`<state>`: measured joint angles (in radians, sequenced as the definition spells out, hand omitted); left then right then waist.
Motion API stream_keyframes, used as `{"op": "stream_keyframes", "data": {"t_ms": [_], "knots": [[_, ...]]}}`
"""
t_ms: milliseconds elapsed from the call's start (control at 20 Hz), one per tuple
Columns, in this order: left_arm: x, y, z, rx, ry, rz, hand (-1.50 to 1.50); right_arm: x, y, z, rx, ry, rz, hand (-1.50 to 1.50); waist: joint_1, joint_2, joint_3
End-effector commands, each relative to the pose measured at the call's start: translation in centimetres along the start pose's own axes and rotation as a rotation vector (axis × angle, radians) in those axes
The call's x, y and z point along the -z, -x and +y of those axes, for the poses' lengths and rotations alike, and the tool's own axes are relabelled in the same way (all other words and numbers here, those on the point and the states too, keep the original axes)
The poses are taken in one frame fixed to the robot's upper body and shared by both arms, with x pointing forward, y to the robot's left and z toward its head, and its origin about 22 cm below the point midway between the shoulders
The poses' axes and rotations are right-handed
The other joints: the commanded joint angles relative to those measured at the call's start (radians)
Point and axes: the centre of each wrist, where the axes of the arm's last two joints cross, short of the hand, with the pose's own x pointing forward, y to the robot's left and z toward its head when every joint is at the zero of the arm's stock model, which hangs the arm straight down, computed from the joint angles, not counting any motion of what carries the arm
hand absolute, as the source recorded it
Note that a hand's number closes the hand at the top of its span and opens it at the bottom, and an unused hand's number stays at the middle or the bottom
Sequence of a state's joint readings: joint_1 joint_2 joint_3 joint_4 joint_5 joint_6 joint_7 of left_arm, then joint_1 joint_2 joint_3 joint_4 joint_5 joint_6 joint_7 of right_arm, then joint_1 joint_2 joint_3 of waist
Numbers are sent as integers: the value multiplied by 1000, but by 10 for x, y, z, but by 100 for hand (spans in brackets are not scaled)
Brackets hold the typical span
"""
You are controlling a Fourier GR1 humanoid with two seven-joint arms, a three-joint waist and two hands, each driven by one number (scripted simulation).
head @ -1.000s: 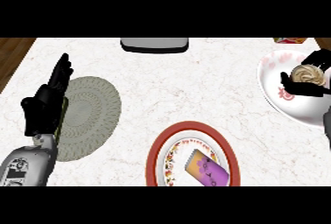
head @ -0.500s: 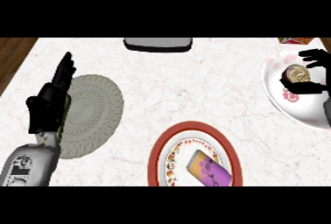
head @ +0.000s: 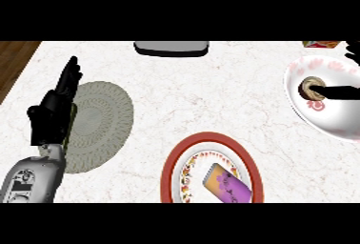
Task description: Pick the cupcake from the plate and place it in the bowl
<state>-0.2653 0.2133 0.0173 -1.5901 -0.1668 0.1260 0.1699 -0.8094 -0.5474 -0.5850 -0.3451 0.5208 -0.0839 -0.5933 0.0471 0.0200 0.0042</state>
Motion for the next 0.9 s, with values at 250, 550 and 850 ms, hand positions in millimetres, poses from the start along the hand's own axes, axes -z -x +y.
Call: {"op": "stream_keyframes", "data": {"t_ms": [250, 550, 850], "knots": [[0, 4, 13, -10, -13, 19, 0, -21, 27, -73, 180, 22, 17, -150, -21, -8, -1], [-14, 16, 5, -6, -18, 35, 0, -46, 46, -104, 314, 3, -11, -150, -21, -10, -1], [-9, 9, 10, 8, -26, 33, 0, -91, 69, -152, 340, -76, -35, -150, -31, -12, -1]]}}
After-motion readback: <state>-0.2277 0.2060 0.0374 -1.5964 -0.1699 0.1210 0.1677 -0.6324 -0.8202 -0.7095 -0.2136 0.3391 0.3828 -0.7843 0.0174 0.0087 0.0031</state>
